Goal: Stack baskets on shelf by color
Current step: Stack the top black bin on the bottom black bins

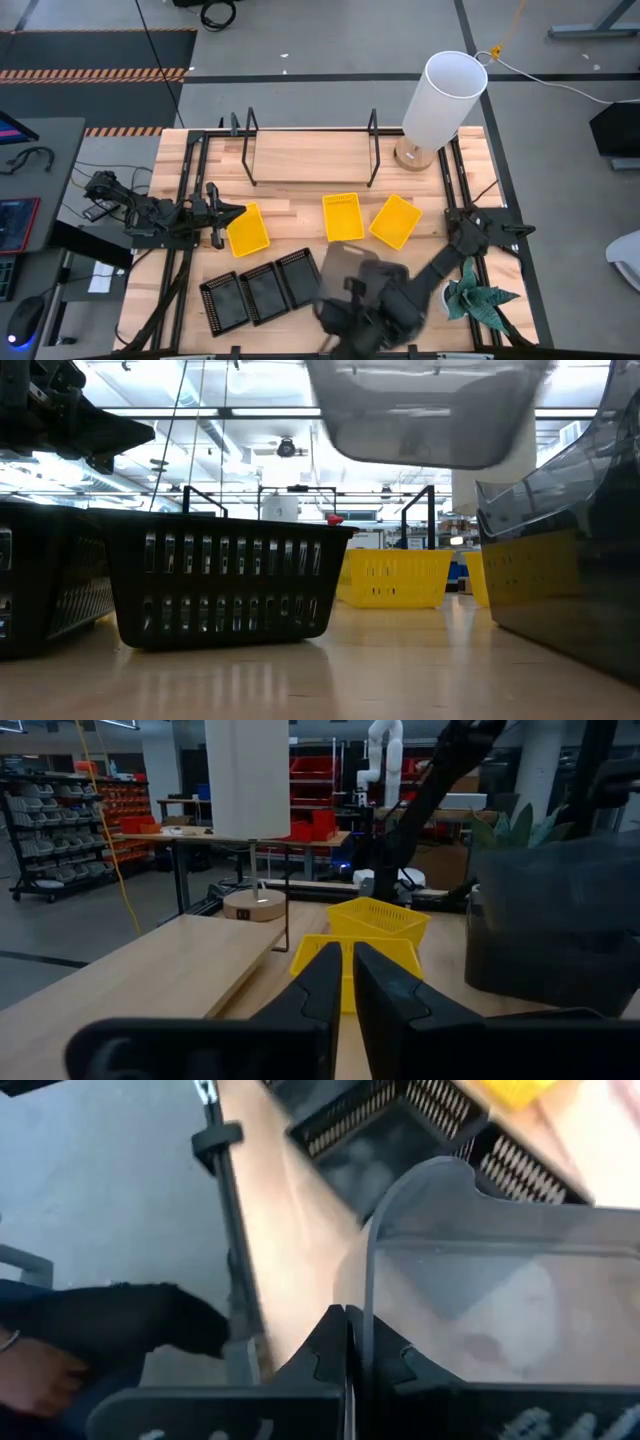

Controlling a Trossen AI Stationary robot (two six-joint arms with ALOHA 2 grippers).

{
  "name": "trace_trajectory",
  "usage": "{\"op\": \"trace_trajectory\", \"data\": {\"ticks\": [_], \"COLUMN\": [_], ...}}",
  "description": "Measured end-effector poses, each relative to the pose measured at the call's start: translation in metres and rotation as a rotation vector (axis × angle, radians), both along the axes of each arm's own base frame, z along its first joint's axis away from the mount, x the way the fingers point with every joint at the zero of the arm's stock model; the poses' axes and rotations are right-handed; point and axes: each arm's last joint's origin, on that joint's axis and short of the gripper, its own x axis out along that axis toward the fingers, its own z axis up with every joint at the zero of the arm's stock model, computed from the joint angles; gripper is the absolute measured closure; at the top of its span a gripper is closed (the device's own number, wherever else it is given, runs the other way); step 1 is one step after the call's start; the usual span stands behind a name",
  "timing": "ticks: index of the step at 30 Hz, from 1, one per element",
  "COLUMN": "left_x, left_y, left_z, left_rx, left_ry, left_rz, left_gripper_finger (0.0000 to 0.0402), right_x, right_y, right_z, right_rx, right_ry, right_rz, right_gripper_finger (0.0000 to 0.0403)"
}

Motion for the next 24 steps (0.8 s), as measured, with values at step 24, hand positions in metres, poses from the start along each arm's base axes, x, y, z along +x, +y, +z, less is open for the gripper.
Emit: {"op": "trace_trajectory", "data": {"ticks": [24], "left_x": [0.000], "left_y": [0.000], "left_z": [0.000], "left_rx": [0.000], "left_ry": [0.000], "left_rz": [0.000], "left_gripper_finger": [0.0367], "right_x": [-0.055], "right_y": [0.028], "right_z": [-0.011], "right_rx": [-0.011], "right_ry": [0.228], "right_rz": [-0.058], "right_gripper_finger": [0.0398]}}
